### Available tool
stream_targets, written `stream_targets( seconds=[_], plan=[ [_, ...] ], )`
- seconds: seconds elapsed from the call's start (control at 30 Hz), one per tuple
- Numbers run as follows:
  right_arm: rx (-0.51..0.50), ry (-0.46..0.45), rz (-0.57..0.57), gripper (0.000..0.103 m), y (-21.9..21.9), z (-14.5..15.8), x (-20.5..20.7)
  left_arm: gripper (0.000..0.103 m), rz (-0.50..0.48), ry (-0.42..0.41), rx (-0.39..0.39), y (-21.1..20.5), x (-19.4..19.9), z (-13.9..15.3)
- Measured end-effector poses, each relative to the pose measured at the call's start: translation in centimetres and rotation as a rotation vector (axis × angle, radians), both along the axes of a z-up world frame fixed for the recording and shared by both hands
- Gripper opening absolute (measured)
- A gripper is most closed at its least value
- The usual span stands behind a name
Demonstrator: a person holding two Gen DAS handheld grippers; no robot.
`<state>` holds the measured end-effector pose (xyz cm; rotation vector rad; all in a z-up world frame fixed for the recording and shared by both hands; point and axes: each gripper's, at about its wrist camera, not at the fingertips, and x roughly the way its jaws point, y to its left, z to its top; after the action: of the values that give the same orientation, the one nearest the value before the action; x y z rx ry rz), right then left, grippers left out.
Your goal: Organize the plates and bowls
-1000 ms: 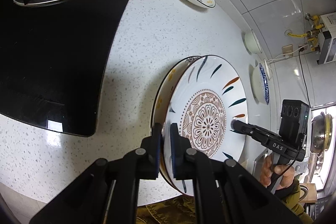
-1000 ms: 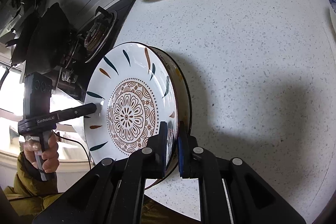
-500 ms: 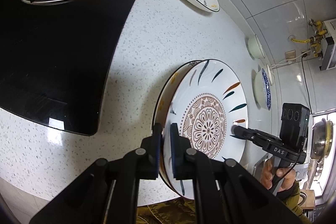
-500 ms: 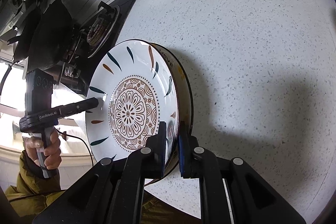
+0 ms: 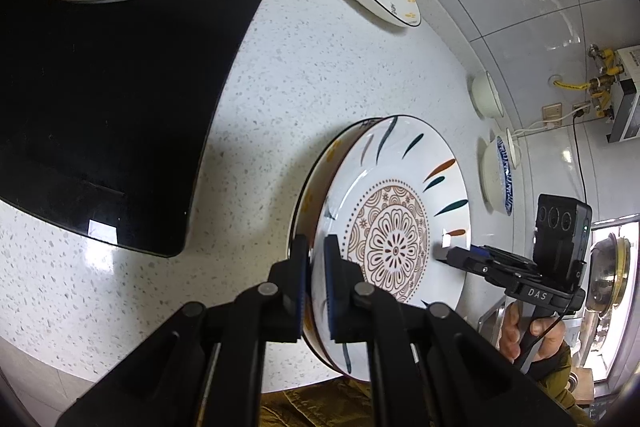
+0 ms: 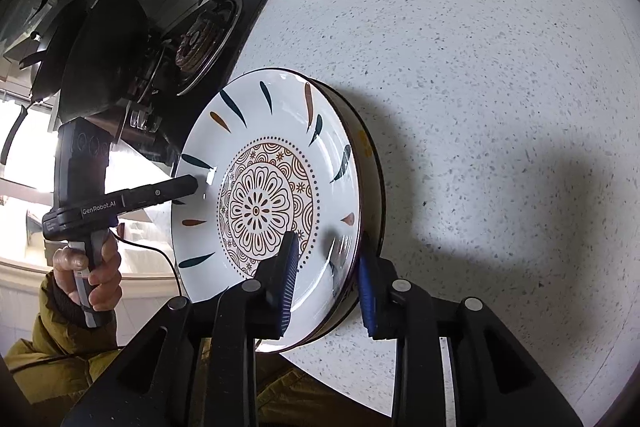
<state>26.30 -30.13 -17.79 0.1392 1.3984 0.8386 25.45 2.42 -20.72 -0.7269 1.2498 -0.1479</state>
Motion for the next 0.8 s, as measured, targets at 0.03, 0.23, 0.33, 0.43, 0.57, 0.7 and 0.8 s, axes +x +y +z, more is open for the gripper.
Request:
stream_targets(
  seconds=[0.03,0.23,0.33,0.43,0.57,0.7,0.8],
  plan=[
    [-0.003,-0.001,0.002,0.025,0.0,0.1,0.0,0.007,0.000,0.000,0.000,0.0,0.0,0.0],
    [-0.006,0.006,0.013,0.025,0.0,0.2,0.2,0.007,-0.003,0.000,-0.009,0.1,0.0,-0.1],
    [-0.002,0.019,0.015,0.026,-0.1,0.3,0.3,0.007,-0.003,-0.001,-0.012,0.2,-0.1,-0.1],
    [0.017,0.039,0.002,0.026,-0.5,0.3,0.6,0.007,-0.003,-0.002,-0.019,0.2,-0.1,-0.1],
    [0.030,0.049,-0.004,0.026,-0.9,0.4,0.7,0.007,-0.008,-0.001,-0.025,0.3,0.0,-0.1],
    [0.024,0.037,-0.004,0.028,-1.0,0.8,0.6,0.008,-0.005,-0.003,-0.026,0.4,0.1,0.0],
    [-0.003,-0.003,-0.008,0.041,-1.1,1.4,0.4,0.009,0.006,-0.029,-0.016,0.8,0.1,0.8]
  ],
)
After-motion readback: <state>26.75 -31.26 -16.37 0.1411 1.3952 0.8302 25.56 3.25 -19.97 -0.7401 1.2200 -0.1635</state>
